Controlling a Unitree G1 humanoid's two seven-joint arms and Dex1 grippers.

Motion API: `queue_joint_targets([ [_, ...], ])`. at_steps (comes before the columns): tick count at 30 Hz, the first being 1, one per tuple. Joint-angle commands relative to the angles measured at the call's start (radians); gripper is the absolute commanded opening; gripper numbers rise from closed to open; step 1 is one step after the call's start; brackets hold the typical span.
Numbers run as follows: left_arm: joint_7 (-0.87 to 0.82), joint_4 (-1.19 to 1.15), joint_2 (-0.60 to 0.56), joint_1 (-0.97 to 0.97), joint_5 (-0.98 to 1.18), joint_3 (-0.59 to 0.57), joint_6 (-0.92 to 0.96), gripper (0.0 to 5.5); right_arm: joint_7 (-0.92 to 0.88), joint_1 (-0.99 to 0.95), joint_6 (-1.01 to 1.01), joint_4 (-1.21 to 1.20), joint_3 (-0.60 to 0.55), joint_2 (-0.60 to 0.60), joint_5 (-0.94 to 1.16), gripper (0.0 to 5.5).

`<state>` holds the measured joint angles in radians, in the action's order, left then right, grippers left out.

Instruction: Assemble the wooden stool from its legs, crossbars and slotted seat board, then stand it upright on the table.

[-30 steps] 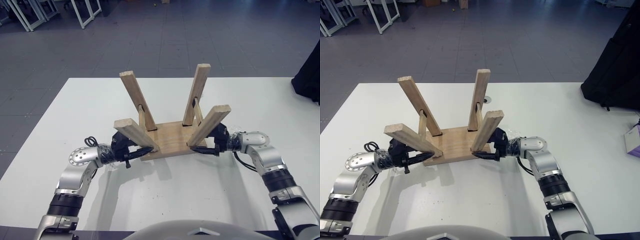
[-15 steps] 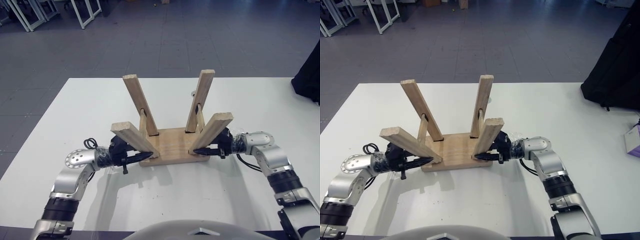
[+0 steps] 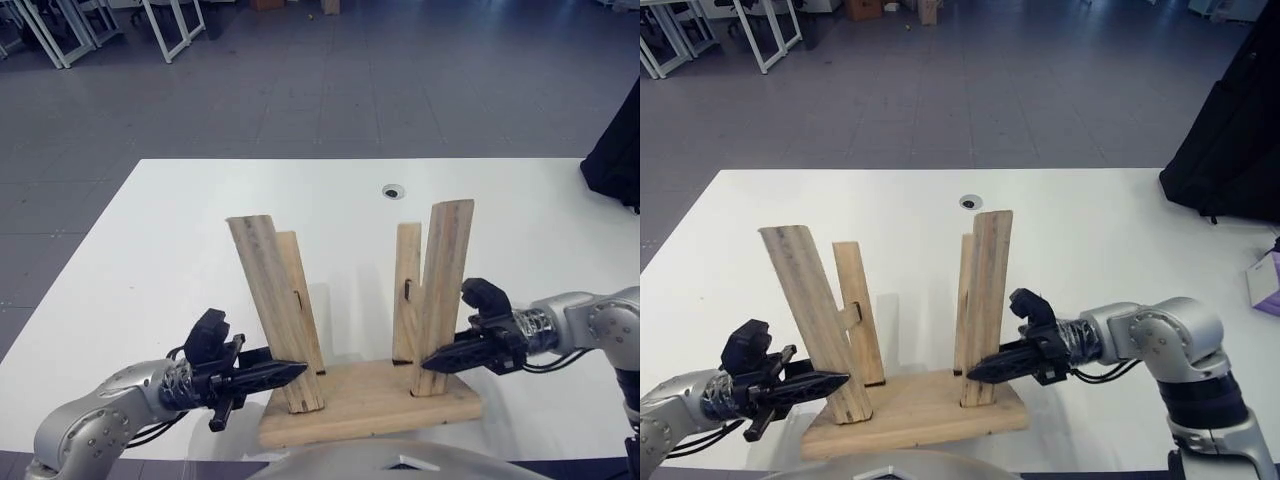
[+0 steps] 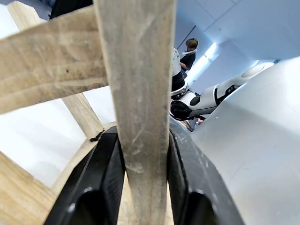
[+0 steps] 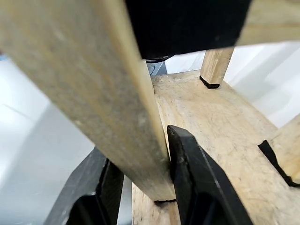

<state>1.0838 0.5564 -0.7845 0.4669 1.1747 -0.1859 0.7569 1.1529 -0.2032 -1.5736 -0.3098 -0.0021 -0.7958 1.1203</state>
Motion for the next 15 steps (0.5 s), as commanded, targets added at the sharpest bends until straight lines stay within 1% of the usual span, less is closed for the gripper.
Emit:
queue_joint_targets([
  [1,-0.097,-0.039,-0.016,0.0,-0.019,-0.017,0.059,1.94,-0.22,-0.031,-0.041,0.126,0.002,0.007,0.023,1.15],
  [2,-0.122,-0.055,-0.008,-0.008,-0.006,-0.025,0.071,2.17,-0.262,-0.057,-0.041,0.154,0.002,0.02,0.037,1.15],
  [5,-0.158,-0.094,0.008,-0.02,0.003,-0.042,0.084,2.69,-0.339,-0.126,-0.04,0.23,0.018,0.039,0.043,1.9],
  [6,-0.158,-0.106,0.009,-0.021,0.003,-0.051,0.083,2.77,-0.359,-0.144,-0.04,0.263,0.012,0.039,0.055,2.02],
  [10,-0.145,-0.143,0.003,-0.021,0.001,-0.109,0.072,3.33,-0.384,-0.157,-0.041,0.315,-0.008,-0.017,0.145,2.71],
  [13,-0.132,-0.165,0.01,-0.011,-0.011,-0.157,0.056,3.8,-0.406,-0.156,-0.04,0.326,-0.023,-0.047,0.219,2.78],
  [14,-0.125,-0.172,0.013,-0.005,-0.028,-0.171,0.041,4.05,-0.412,-0.156,-0.04,0.327,-0.034,-0.055,0.238,2.78],
  [15,-0.114,-0.178,0.014,0.0,-0.055,-0.177,0.022,4.05,-0.423,-0.162,-0.04,0.333,-0.046,-0.057,0.249,2.78],
])
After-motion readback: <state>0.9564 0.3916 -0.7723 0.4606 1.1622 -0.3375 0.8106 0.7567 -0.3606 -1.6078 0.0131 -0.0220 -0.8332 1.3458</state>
